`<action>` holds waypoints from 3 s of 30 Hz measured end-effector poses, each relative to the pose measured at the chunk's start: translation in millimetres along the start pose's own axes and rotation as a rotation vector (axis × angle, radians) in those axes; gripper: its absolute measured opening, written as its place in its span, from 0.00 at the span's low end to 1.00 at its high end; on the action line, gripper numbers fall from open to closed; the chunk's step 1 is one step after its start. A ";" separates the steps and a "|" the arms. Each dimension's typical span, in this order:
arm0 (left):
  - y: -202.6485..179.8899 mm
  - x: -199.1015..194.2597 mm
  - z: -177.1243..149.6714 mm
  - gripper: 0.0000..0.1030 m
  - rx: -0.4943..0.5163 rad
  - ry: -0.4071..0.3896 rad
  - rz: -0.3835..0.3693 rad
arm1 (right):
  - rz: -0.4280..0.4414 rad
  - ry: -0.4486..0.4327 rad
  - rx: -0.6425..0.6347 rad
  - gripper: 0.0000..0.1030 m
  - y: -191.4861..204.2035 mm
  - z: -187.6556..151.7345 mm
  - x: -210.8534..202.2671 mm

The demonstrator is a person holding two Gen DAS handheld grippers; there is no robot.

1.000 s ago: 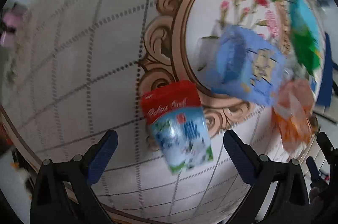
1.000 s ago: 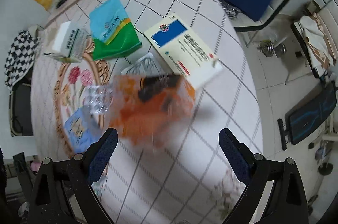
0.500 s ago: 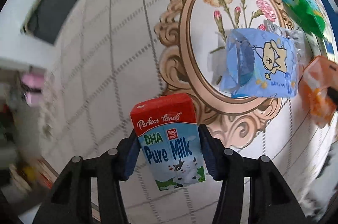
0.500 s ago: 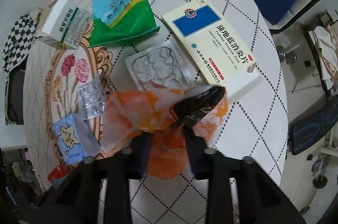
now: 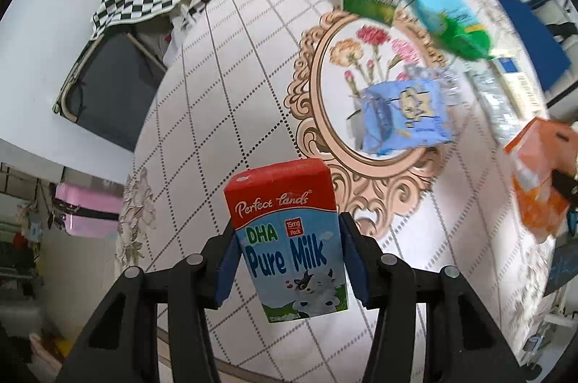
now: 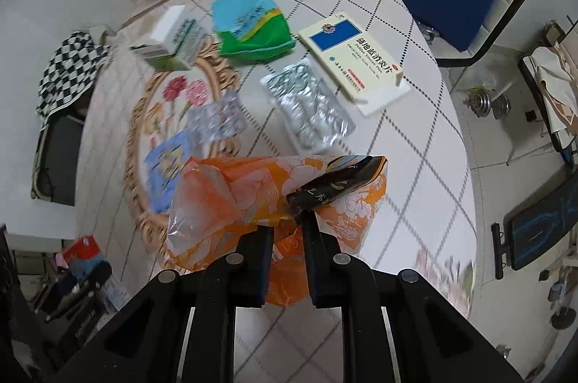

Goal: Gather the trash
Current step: 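Carry the milk carton and orange bag down to the trash bin, then open both tools over the bin, dropping the carton and bag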

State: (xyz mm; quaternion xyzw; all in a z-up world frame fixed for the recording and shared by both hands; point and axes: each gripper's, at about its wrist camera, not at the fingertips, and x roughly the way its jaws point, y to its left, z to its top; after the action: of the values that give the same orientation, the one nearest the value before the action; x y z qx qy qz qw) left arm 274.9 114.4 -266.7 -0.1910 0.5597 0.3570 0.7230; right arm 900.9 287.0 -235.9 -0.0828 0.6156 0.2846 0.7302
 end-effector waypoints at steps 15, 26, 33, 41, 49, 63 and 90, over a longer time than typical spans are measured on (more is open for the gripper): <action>96.9 -119.1 -135.2 0.47 0.143 -0.216 -0.178 | 0.024 -0.178 0.042 0.14 59.9 -208.8 -134.4; 151.1 -69.0 -259.5 0.47 0.222 0.030 -0.284 | 0.020 -0.016 0.162 0.13 75.3 -419.9 -121.6; 154.1 53.9 -323.5 0.47 0.139 0.253 -0.343 | 0.021 0.195 0.260 0.13 42.1 -502.0 -12.7; 129.0 265.4 -371.2 0.48 0.008 0.461 -0.434 | 0.084 0.327 0.429 0.13 -13.4 -548.5 200.9; 123.4 377.9 -397.4 0.91 -0.084 0.506 -0.466 | 0.169 0.423 0.492 0.24 -33.5 -563.6 384.1; 136.3 306.8 -407.5 0.91 0.045 0.319 -0.180 | -0.030 0.331 0.157 0.99 -0.9 -552.2 351.6; 151.7 89.3 -399.1 0.91 0.150 0.274 -0.183 | -0.140 0.216 -0.041 0.99 66.9 -541.5 78.4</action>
State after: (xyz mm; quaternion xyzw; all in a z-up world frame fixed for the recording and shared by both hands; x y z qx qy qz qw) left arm -93.8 -26.3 -452.4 -0.2335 0.6582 0.2177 0.6818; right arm 411.3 111.6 -418.4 -0.1707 0.6774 0.2348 0.6759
